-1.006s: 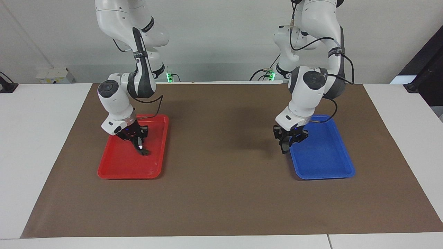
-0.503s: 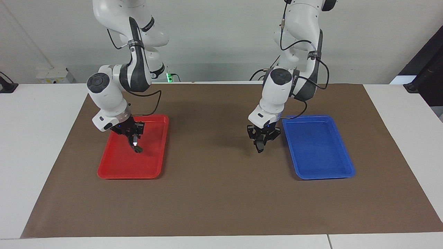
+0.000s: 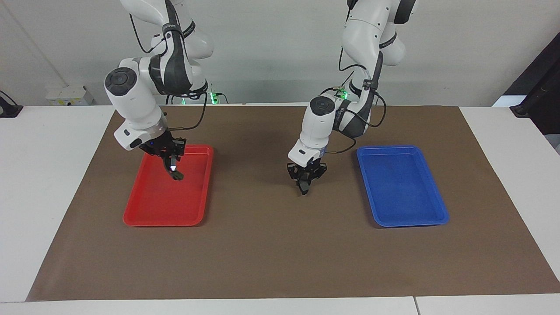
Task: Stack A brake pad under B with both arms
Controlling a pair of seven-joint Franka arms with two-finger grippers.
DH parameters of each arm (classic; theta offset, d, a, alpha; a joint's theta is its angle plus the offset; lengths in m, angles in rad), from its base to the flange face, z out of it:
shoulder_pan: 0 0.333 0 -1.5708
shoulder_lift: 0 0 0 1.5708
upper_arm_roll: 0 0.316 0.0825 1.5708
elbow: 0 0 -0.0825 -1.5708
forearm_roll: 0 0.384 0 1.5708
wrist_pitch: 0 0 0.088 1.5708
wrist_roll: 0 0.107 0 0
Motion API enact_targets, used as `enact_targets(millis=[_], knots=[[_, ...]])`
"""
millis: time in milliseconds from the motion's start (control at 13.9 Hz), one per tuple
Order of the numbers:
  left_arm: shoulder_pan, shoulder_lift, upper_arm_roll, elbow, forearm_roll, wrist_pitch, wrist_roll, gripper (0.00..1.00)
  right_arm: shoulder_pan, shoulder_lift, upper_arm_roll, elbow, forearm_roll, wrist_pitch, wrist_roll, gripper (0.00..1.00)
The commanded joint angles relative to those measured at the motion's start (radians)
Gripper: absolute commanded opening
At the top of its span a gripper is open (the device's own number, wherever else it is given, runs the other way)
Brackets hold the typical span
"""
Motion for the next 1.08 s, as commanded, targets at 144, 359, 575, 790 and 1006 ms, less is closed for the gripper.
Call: enact_targets(millis=[144, 359, 575, 790, 1006], knots=[[-0.022, 0.035, 0.017, 0.036, -0.005, 0.013, -0.017, 0.04, -0.005, 0.004, 0.048, 0.013, 0.014, 0.000, 0.072, 0.00], [-0.019, 0.035, 0.019, 0.035, -0.005, 0.004, -0.017, 0.53, -0.007, 0.009, 0.087, 0.014, 0.014, 0.015, 0.128, 0.00], [-0.018, 0.030, 0.019, 0.030, -0.005, -0.004, -0.020, 0.65, -0.005, 0.009, 0.094, 0.014, 0.014, 0.028, 0.129, 0.00], [-0.016, 0.001, 0.020, 0.030, -0.005, -0.046, -0.036, 0.76, -0.001, 0.019, 0.137, 0.025, 0.014, 0.048, 0.174, 0.00], [0.025, -0.103, 0.028, 0.029, -0.005, -0.201, -0.012, 0.99, 0.076, 0.079, 0.165, 0.070, 0.014, 0.083, 0.231, 0.00]])
